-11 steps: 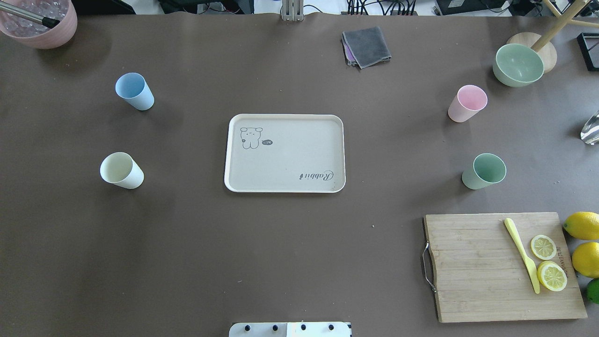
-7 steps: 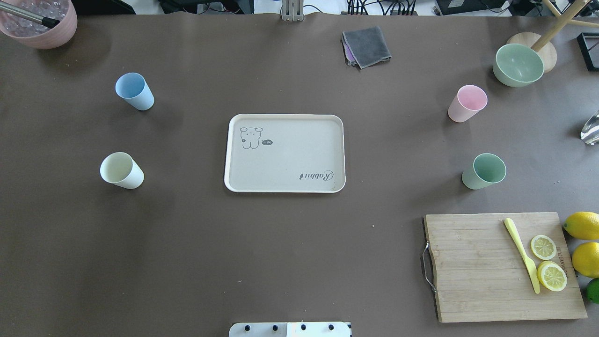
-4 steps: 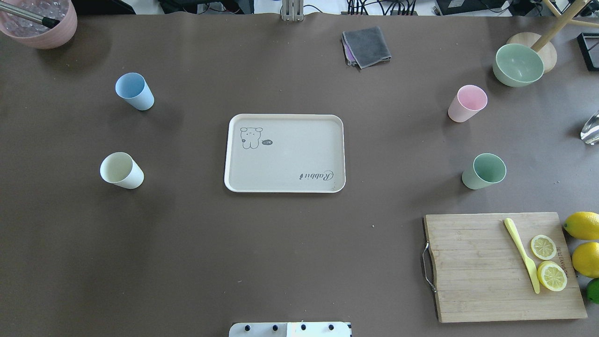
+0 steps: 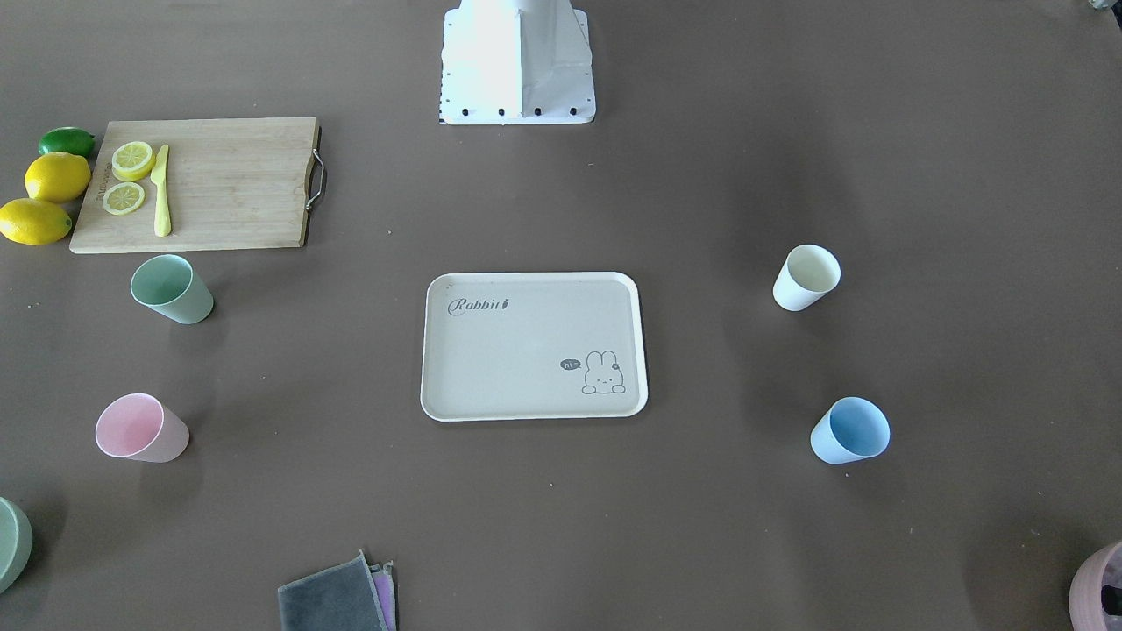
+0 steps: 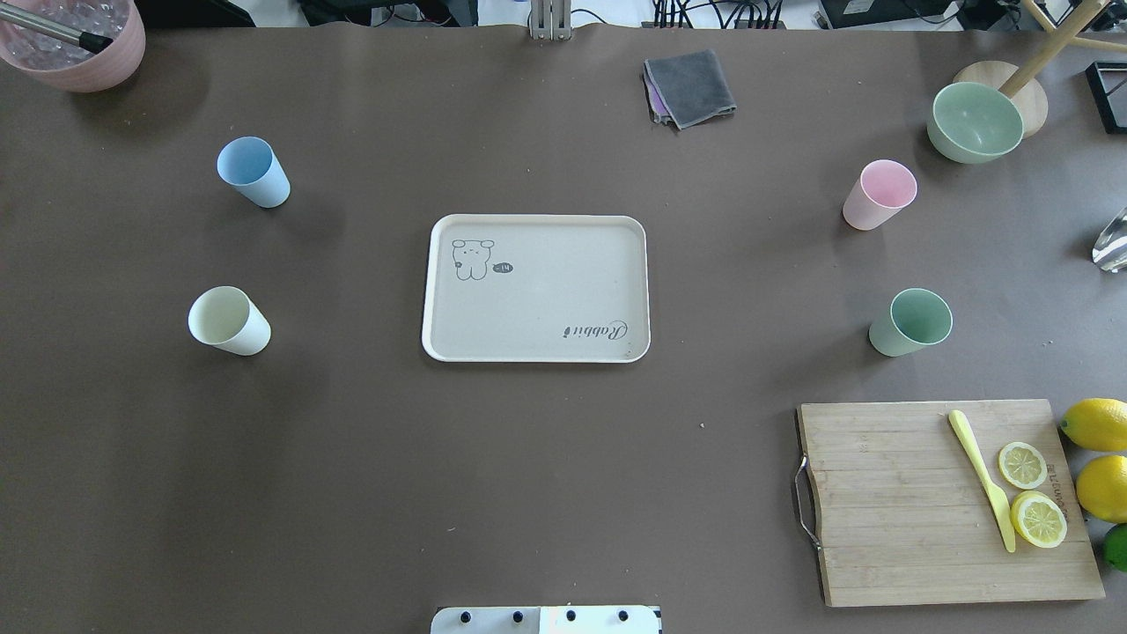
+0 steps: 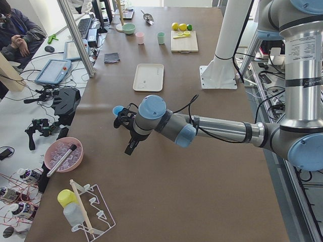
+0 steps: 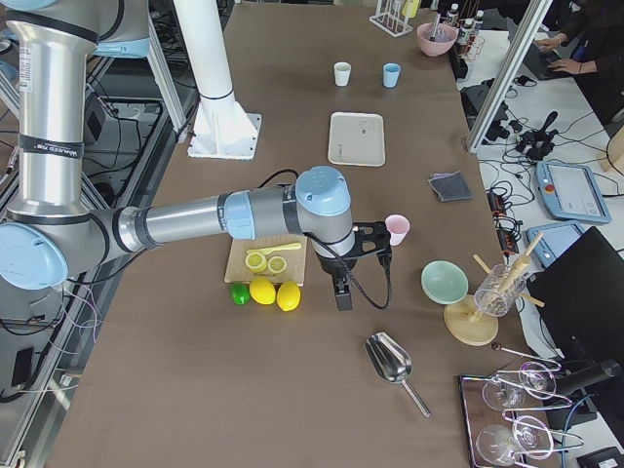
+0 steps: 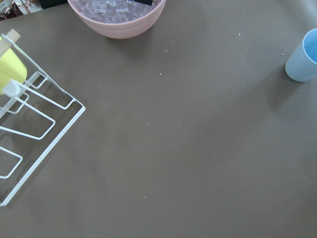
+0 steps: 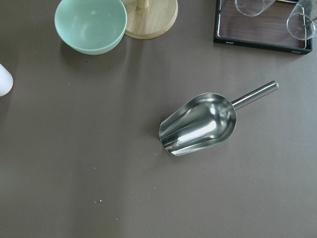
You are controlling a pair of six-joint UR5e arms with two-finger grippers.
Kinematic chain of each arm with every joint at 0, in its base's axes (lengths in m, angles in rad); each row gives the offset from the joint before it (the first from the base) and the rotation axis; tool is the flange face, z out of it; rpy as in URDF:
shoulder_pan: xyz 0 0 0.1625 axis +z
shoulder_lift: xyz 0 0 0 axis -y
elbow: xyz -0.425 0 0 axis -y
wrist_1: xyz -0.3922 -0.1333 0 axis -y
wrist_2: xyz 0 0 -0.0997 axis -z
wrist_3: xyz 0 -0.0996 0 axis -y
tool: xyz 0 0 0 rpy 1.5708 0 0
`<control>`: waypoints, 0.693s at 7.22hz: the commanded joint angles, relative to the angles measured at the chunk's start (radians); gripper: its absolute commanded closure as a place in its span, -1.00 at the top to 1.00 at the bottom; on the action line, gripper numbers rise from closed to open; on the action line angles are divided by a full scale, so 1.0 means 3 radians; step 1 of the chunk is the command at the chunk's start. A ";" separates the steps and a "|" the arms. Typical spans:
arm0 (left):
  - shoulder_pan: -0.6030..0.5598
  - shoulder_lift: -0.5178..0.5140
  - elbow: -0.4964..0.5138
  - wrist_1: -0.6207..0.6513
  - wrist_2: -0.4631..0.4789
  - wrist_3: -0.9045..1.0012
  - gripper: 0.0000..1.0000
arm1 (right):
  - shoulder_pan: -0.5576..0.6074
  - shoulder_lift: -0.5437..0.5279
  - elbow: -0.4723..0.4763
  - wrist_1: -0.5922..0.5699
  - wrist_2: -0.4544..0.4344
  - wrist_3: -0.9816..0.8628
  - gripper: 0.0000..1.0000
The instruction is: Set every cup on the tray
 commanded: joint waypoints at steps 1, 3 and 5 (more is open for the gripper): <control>0.0017 -0.0109 -0.0065 -0.0057 -0.0010 -0.0117 0.96 | 0.0015 -0.0004 -0.0087 0.0414 0.0020 0.0216 1.00; 0.0450 -0.0272 -0.0065 -0.0062 -0.0350 -0.0784 0.96 | -0.0133 0.0006 -0.0092 0.0410 0.0167 0.0340 1.00; 0.0879 -0.0135 -0.0055 -0.0530 -0.0322 -0.1654 0.96 | -0.0545 0.0128 -0.0072 0.0425 0.0158 0.1093 1.00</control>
